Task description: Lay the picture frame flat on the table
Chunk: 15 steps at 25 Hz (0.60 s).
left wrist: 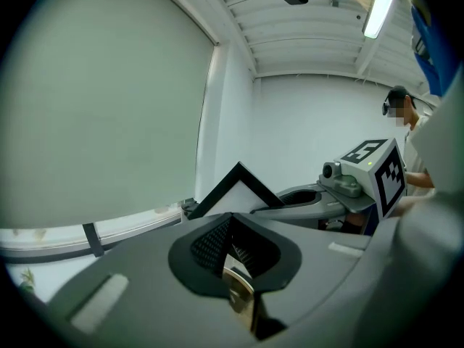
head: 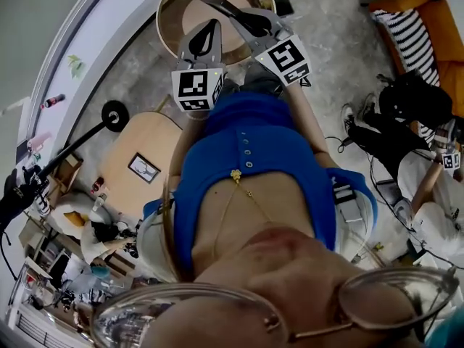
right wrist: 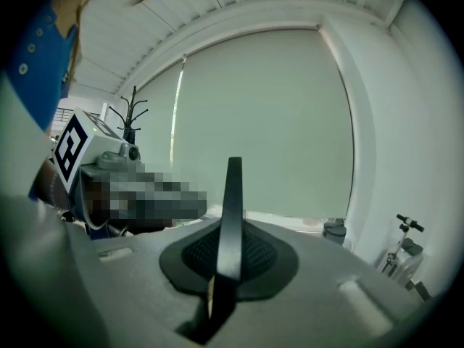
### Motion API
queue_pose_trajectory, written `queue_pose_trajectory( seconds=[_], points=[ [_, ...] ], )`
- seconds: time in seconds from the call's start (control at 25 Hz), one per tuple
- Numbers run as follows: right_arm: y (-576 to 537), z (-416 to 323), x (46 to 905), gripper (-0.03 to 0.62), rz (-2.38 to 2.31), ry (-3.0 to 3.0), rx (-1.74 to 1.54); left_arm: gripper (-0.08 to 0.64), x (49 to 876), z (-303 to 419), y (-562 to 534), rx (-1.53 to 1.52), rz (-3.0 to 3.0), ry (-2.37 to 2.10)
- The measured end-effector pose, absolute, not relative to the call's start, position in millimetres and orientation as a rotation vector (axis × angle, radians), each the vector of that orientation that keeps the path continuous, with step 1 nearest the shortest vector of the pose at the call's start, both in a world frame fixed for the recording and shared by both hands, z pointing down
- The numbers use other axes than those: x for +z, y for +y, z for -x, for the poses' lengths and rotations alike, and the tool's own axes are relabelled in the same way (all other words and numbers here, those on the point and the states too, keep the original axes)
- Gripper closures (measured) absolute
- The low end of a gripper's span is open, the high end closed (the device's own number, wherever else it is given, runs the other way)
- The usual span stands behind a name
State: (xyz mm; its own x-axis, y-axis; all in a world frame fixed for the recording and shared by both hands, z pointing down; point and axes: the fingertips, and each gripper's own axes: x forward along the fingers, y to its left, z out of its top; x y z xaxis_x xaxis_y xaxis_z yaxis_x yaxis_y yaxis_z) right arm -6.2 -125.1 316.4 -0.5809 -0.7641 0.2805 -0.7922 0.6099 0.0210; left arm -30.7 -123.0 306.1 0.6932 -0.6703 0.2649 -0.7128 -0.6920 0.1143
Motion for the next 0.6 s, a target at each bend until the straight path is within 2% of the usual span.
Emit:
queue_pose_trajectory(
  seconds=[0.28, 0.6],
  points=[
    [-155.4, -33.3, 296.2, 0.569, -1.119, -2.639, 0.142, 0.558, 283.4, -4.9, -154.9, 0.348, -2.67, -1.275],
    [-151.4, -54.4, 318.0, 0.569, -0.969, -2.678, 0.141, 0.558, 306.5, -30.3, -147.0, 0.352, -2.564, -1.38]
  ],
)
